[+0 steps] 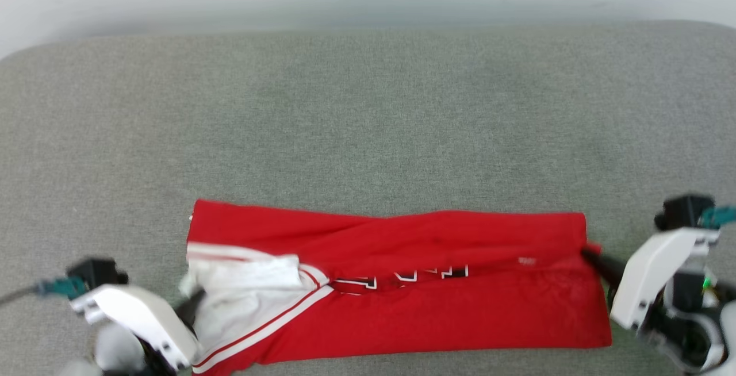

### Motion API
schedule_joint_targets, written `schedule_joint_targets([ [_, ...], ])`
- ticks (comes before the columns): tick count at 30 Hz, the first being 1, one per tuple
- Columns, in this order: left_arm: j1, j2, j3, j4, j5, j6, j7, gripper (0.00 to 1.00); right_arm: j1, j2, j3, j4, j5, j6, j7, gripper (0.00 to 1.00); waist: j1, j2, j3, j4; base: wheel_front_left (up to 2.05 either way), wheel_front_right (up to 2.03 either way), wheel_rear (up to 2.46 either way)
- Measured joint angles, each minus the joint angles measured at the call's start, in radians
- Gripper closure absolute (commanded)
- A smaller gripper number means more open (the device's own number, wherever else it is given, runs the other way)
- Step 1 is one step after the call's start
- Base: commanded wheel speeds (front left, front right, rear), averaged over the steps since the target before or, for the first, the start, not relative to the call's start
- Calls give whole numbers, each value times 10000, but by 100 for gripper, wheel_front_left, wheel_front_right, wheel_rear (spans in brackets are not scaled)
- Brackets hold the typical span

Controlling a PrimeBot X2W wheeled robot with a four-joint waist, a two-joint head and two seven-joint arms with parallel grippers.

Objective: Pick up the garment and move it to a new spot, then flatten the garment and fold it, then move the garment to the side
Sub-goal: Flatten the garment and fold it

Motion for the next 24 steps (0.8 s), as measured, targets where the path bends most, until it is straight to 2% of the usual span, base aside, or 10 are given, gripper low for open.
schedule_joint_targets([
  [1,245,-127,-6,96,-180,-36,-15,89,213,88,-40,59,4,0,-46,79,0,0,-47,-13,0,0,0],
  [2,412,-278,-77,190,-366,-125,38,61,425,178,-59,146,4,0,-92,22,-1,0,-79,-23,0,0,0],
  [3,535,-372,-165,274,-416,-184,58,21,620,236,-58,242,12,0,-192,0,0,0,-98,-16,0,0,0],
  [4,587,-439,-153,395,-389,-207,-86,0,773,245,-59,349,33,0,-343,0,0,0,-110,-12,0,0,0],
  [9,587,-700,-113,706,150,-282,-1195,0,1215,286,36,403,182,2,-1271,0,0,0,-237,-24,0,0,0],
  [15,403,-790,-221,209,1461,-40,-2750,0,1568,46,96,-585,332,2,-2265,0,0,0,-560,-62,0,0,0],
  [19,258,-982,-305,-430,2184,251,-3634,0,1699,-182,-151,-1296,380,2,-2268,0,0,0,-795,-113,0,0,0],
  [24,4,-1003,-617,-1133,3494,729,-4625,0,1716,-441,-941,-1701,194,2,-1628,0,0,0,-951,-127,0,0,0],
])
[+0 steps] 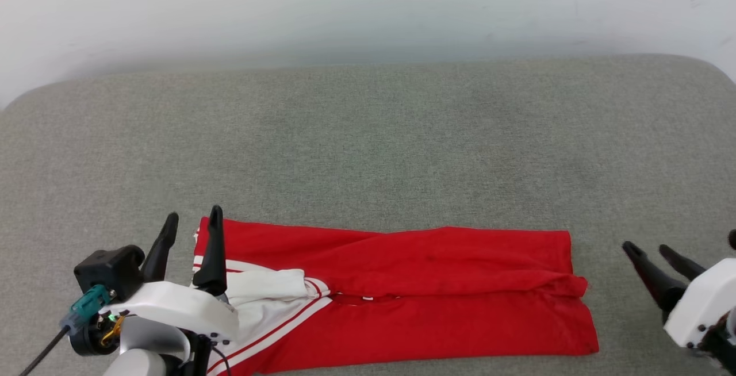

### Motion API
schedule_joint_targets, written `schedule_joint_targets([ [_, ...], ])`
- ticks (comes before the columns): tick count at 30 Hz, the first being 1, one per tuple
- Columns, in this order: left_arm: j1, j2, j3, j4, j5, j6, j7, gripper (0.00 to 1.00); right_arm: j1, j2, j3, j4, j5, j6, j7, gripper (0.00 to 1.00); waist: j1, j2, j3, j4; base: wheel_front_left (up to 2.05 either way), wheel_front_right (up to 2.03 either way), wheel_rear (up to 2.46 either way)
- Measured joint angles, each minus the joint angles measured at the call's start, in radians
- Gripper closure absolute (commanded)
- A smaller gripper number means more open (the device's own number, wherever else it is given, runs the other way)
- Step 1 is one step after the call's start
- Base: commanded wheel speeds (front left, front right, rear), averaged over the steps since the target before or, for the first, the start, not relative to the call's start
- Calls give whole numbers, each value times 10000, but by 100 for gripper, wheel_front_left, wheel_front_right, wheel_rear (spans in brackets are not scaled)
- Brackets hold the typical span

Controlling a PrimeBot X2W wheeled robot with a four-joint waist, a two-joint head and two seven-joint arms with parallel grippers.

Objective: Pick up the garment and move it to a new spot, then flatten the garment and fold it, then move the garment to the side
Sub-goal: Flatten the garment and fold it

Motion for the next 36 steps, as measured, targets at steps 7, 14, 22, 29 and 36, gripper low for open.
schedule_joint_targets([
  [7,-110,-192,-347,-667,1494,640,-1011,0,-113,-213,-842,33,-500,0,1490,0,0,0,5,298,0,0,0],
  [14,-96,-453,-671,-1151,2155,771,-1212,0,-148,234,-972,495,-652,0,2569,0,1,0,228,904,0,0,0],
  [22,-286,-566,-894,-1294,2391,725,-1250,0,-444,780,-581,1599,-437,0,3358,0,1,0,697,1532,0,0,0],
  [29,-314,-581,-918,-1244,2387,692,-1237,0,-758,681,-337,2027,-221,-4,3674,100,1,0,752,1621,0,0,0],
  [36,-256,-430,-934,-1197,2389,767,-1080,0,-936,587,221,1825,-265,-2,3371,100,1,0,409,1353,0,0,0],
])
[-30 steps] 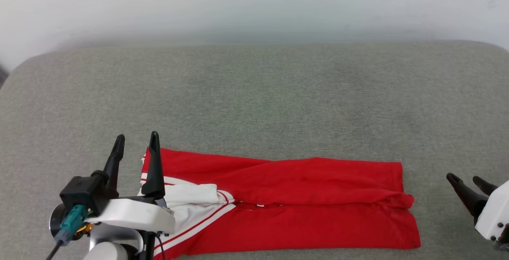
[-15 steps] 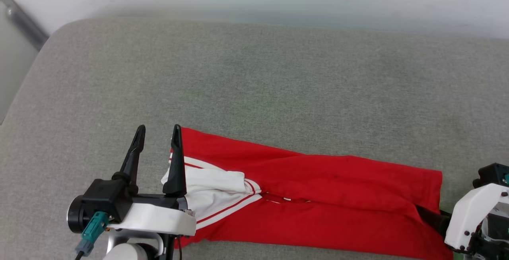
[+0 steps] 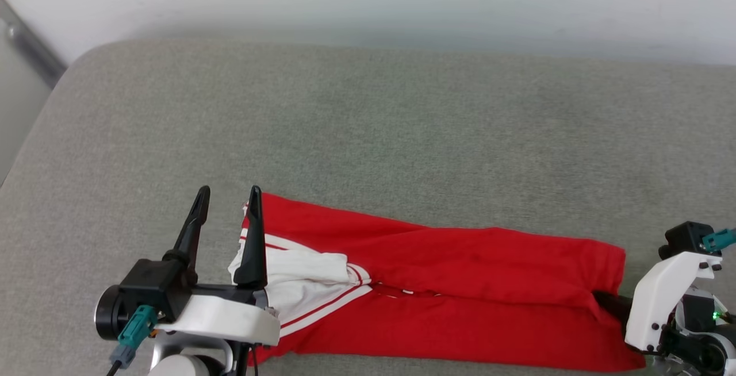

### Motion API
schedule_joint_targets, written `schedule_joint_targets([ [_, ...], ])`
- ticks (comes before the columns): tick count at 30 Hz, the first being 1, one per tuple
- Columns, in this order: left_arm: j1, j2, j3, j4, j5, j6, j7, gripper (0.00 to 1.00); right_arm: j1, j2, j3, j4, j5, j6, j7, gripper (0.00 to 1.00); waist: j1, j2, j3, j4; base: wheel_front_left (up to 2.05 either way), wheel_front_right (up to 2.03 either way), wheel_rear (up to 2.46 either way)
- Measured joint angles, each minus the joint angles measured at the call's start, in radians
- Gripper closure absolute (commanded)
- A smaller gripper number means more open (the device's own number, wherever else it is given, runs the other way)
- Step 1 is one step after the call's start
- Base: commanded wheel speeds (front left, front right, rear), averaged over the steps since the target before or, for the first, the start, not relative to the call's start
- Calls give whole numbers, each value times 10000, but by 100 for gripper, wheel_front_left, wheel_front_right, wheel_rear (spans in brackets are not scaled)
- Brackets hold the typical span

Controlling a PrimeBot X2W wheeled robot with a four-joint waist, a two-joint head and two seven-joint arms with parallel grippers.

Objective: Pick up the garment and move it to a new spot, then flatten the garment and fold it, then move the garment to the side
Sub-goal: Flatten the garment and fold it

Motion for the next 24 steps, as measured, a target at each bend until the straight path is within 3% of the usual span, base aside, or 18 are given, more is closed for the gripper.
schedule_joint_targets([
  [8,451,184,100,-90,-100,192,98,0,71,-190,-245,-652,-245,4,115,100,0,0,-537,-542,0,0,0],
  [19,583,272,109,-244,-140,322,171,0,223,-483,-3219,-832,-742,2,163,100,0,0,-618,-996,0,0,0],
  [22,580,268,102,-247,-140,322,173,0,102,-219,-3735,-752,-454,0,543,100,0,0,-557,-993,0,0,0],
  [24,570,261,84,-238,-140,322,186,0,-117,370,-4038,-594,159,0,1133,100,0,0,-535,-975,0,0,0],
])
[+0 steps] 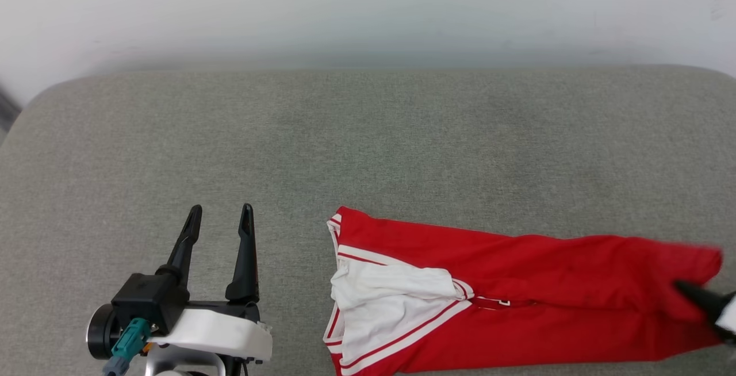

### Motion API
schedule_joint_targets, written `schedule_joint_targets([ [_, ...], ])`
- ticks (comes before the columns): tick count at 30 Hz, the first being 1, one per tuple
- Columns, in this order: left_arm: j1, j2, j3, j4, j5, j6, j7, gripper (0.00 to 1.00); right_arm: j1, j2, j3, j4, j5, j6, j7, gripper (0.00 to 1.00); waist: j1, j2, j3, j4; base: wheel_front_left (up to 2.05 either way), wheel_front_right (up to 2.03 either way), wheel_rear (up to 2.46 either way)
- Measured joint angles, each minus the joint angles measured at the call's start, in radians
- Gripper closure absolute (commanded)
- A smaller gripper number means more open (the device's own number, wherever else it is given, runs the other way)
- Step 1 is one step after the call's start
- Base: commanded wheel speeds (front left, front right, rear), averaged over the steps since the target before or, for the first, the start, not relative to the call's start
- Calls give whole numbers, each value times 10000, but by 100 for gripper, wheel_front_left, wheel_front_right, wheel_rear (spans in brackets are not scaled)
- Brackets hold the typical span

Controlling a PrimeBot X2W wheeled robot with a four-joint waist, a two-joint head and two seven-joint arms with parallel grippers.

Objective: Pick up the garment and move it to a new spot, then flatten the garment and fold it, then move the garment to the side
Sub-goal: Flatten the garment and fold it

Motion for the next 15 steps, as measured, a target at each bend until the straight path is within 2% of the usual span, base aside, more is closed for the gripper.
schedule_joint_targets([
  [4,-5,-40,-27,52,-48,2,15,0,-330,1327,-410,355,1620,0,1691,100,0,0,-26,73,0,0,0],
  [8,-43,-33,-52,79,-59,-15,52,0,-612,1574,-525,800,3354,0,2970,100,0,0,-35,195,0,0,0],
  [11,-158,-27,-77,98,-59,-50,100,0,-797,1578,201,1797,5206,0,3089,100,0,0,-27,318,0,0,0],
  [15,-259,-38,-157,150,-58,-104,130,0,-979,1603,1910,2533,6677,0,2412,100,0,0,-21,479,0,0,0],
])
